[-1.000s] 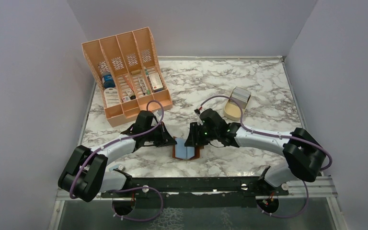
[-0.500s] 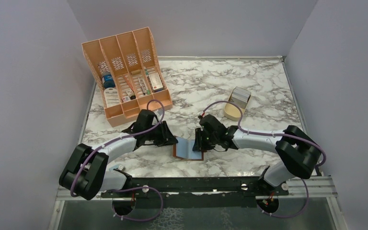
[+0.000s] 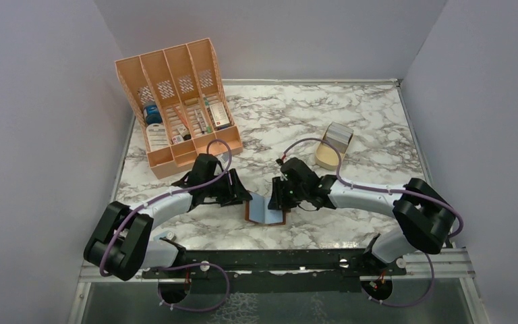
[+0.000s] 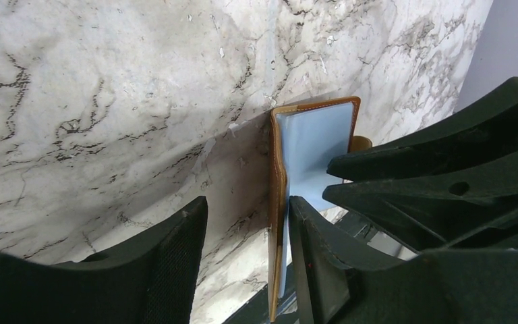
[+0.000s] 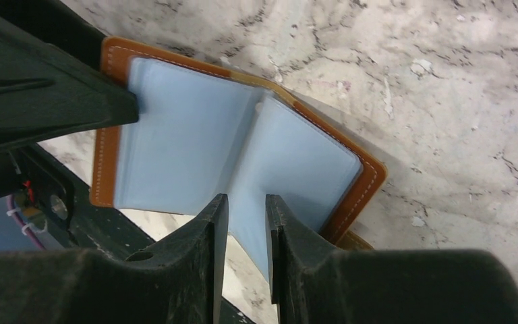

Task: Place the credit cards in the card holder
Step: Open the card holder at the center of the board.

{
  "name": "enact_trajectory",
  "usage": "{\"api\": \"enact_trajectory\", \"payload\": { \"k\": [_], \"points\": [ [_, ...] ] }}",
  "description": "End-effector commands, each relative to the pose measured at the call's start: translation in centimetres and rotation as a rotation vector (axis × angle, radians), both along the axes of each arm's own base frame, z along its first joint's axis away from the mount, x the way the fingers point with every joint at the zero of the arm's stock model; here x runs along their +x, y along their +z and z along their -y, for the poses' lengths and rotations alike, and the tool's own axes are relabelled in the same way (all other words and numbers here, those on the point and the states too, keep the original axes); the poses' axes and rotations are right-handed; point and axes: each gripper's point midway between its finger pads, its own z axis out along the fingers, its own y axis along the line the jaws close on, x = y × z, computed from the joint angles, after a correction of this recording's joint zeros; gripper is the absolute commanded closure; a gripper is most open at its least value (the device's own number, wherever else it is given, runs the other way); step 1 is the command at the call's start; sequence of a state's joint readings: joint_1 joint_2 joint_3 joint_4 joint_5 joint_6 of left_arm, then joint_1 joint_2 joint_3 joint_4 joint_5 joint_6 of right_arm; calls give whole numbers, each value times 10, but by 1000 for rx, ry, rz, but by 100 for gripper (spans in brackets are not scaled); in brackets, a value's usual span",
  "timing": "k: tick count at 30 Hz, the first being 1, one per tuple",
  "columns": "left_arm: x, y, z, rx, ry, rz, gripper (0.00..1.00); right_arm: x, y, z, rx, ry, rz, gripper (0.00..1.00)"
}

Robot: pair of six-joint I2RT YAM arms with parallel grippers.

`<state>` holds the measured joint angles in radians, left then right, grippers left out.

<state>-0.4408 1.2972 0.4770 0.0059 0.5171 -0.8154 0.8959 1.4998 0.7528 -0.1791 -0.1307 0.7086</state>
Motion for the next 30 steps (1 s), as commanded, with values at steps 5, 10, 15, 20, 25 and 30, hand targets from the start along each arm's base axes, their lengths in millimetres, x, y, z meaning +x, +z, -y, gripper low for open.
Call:
{"api": "enact_trajectory", "payload": {
  "k": [5,10,15,20,25,30],
  "points": [
    [7,9,6,-13,-26,35,62,15,32,-24,63,46,72,73],
    [9,11,8,-20,-37,40,73,22,40,-25,48,45,100,73],
    [10,11,8,-17,-46,41,73,24,42,-28,50,51,105,73],
    [8,5,7,-5,-52,26,68,15,24,-23,35,57,67,73],
    [8,1,6,14,-55,19,89,8,-1,-2,-41,19,34,74],
    [11,0,0,65,-55,38,100,7,-31,29,-180,-51,23,75]
  ]
}}
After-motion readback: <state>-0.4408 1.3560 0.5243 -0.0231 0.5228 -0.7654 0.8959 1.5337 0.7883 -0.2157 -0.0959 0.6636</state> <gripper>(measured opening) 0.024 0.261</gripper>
